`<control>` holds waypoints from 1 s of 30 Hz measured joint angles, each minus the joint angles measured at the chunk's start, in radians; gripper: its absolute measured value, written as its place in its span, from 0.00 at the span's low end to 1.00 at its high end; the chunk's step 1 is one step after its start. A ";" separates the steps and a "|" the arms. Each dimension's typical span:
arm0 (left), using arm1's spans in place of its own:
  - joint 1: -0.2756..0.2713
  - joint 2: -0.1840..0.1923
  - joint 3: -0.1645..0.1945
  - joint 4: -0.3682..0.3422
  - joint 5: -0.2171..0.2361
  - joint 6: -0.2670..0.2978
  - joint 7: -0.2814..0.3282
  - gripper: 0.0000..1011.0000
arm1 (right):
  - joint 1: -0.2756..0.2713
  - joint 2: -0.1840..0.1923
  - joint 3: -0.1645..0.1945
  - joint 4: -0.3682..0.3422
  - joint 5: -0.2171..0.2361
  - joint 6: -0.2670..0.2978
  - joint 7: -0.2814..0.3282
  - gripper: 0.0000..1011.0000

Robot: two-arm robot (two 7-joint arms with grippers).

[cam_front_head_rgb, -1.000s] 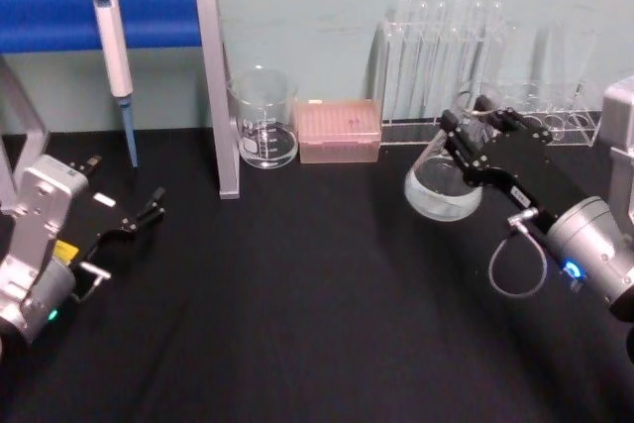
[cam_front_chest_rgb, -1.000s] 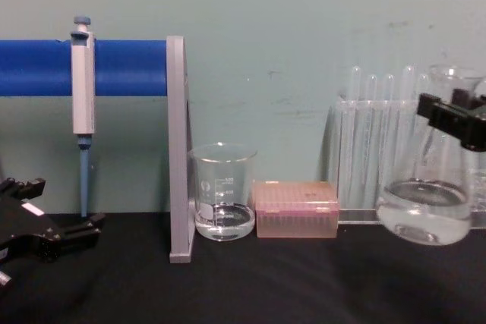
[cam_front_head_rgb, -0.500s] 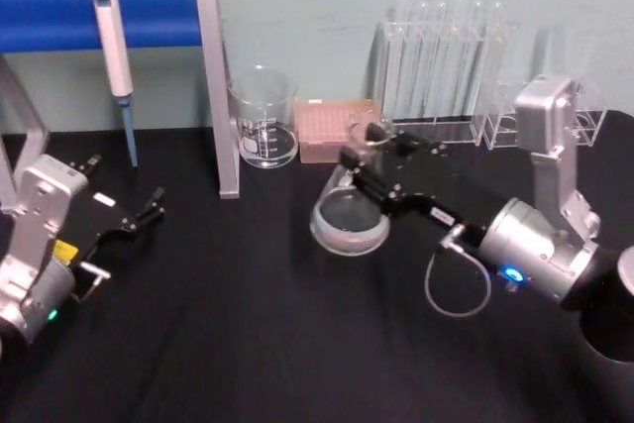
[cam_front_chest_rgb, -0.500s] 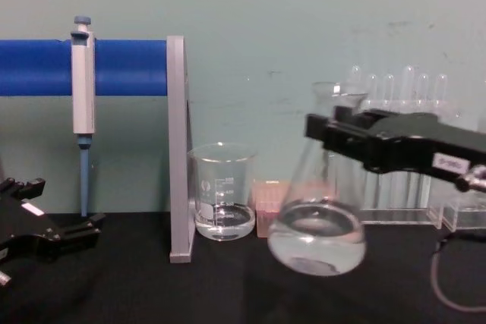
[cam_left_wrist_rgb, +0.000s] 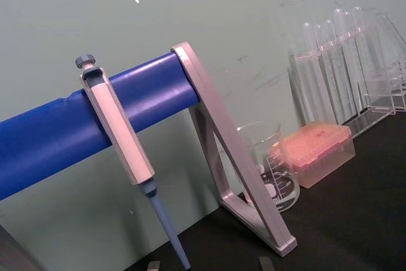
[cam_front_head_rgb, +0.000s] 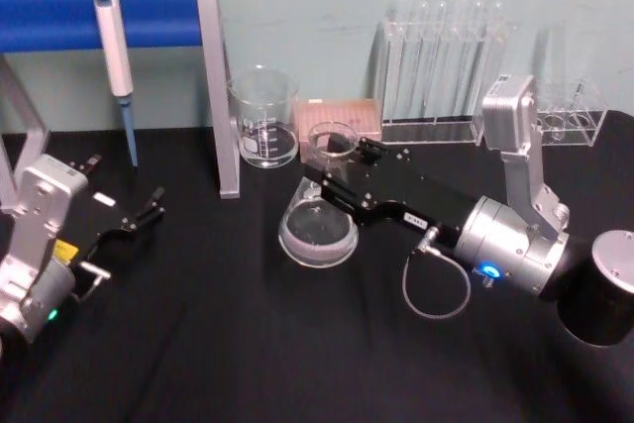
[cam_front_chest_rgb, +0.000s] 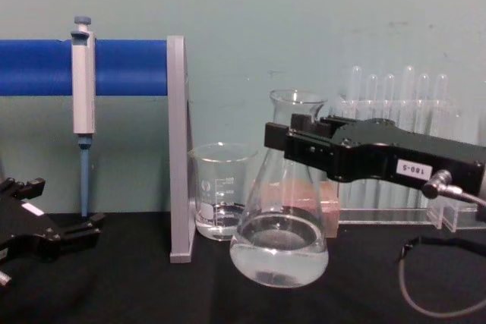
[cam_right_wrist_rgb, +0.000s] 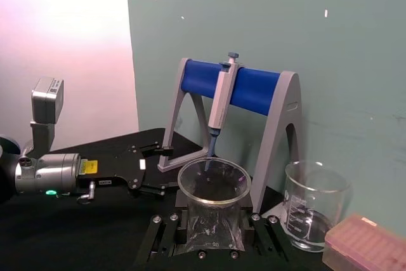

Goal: Grasp the erlenmeyer flask with one hand, shake it three times, then place it back.

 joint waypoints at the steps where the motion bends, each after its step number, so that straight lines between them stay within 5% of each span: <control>1: 0.000 0.000 0.000 0.000 0.000 0.000 0.000 0.99 | 0.002 0.001 -0.002 0.003 0.002 -0.001 0.003 0.45; 30: 0.000 0.000 0.000 0.000 0.000 0.000 0.000 0.99 | 0.092 0.036 -0.088 0.149 0.033 -0.047 0.066 0.45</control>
